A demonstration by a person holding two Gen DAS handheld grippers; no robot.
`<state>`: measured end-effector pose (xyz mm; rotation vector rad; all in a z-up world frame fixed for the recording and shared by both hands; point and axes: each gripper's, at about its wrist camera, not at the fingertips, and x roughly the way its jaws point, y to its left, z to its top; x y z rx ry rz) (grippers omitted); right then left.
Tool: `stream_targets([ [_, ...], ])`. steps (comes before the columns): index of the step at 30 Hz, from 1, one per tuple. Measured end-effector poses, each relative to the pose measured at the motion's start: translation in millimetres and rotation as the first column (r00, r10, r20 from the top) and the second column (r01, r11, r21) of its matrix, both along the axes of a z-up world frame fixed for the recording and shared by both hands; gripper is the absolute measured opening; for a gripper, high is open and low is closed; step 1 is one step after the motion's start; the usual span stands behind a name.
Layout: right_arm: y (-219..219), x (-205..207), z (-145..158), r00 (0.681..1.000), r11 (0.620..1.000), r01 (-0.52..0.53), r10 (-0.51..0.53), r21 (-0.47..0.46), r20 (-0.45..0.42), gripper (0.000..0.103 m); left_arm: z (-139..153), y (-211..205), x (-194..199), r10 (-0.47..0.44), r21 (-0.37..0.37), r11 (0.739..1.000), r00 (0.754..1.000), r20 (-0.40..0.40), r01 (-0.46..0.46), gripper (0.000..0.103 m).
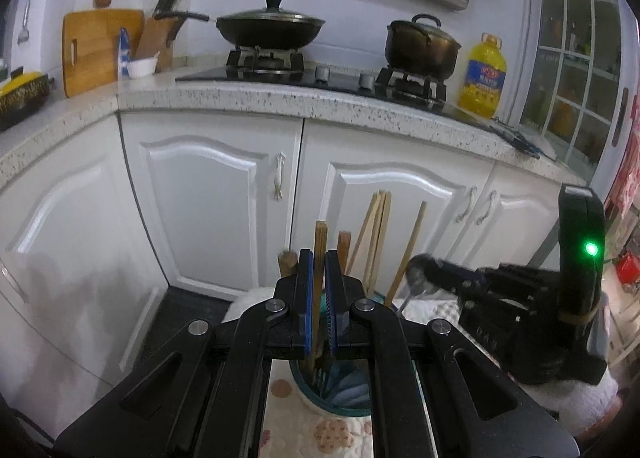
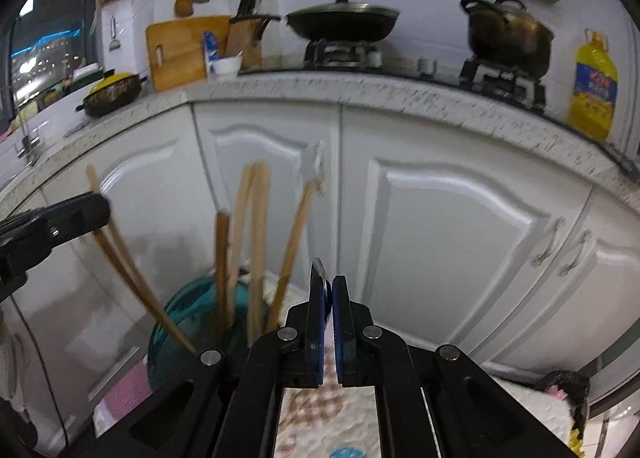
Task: Organize utensils
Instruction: 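Open both tools to release the chopstick and metal spoon into the holder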
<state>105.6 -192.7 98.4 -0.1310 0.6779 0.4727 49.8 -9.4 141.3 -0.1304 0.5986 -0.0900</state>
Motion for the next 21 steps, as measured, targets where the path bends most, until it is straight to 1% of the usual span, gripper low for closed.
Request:
stream_targets([
  [6, 9, -11, -21, 0.994, 0.997, -0.074, 0.074, 0.003, -0.082, 0.008, 0, -2, -1, -0.007, -0.008, 1.0, 1.0, -0.017, 0.007, 0.004],
  [7, 9, -11, -26, 0.989, 0.996, -0.091, 0.093, 0.016, -0.116, 0.008, 0, -1, -1, -0.009, -0.015, 1.0, 1.0, -0.024, 0.009, 0.004],
  [9, 3, -12, -27, 0.986, 0.995, -0.087, 0.093, 0.049, -0.137, 0.009, 1, 1, -1, -0.004, -0.035, 0.999, 0.999, -0.032, 0.003, 0.006],
  [11, -5, -12, -26, 0.982, 0.992, -0.08, 0.094, 0.096, -0.162, 0.017, 3, 2, -2, -0.004, -0.048, 0.999, 0.999, -0.035, 0.002, 0.011],
  [12, -12, -13, -25, 0.981, 0.99, -0.072, 0.093, 0.125, -0.169, 0.027, 4, 4, -4, 0.002, -0.054, 0.999, 0.999, -0.035, -0.004, 0.018],
  [13, -14, -15, -23, 0.982, 0.988, -0.068, 0.09, 0.137, -0.168, 0.03, 5, 4, -5, 0.004, -0.06, 0.998, 0.999, -0.032, -0.006, 0.026],
  [16, -23, -21, -18, 0.984, 0.988, -0.048, 0.072, 0.147, -0.161, 0.03, 10, 5, -12, 0.005, -0.074, 0.997, 1.0, -0.025, -0.007, 0.036],
  [20, -33, -28, -15, 0.982, 0.984, -0.009, 0.042, 0.178, -0.181, 0.032, 16, 5, -26, 0.013, -0.075, 0.997, 1.0, -0.013, -0.014, 0.041],
  [21, -35, -31, -14, 0.983, 0.983, 0.001, 0.033, 0.181, -0.182, 0.034, 16, 6, -28, 0.018, -0.077, 0.997, 1.0, -0.012, -0.019, 0.042],
])
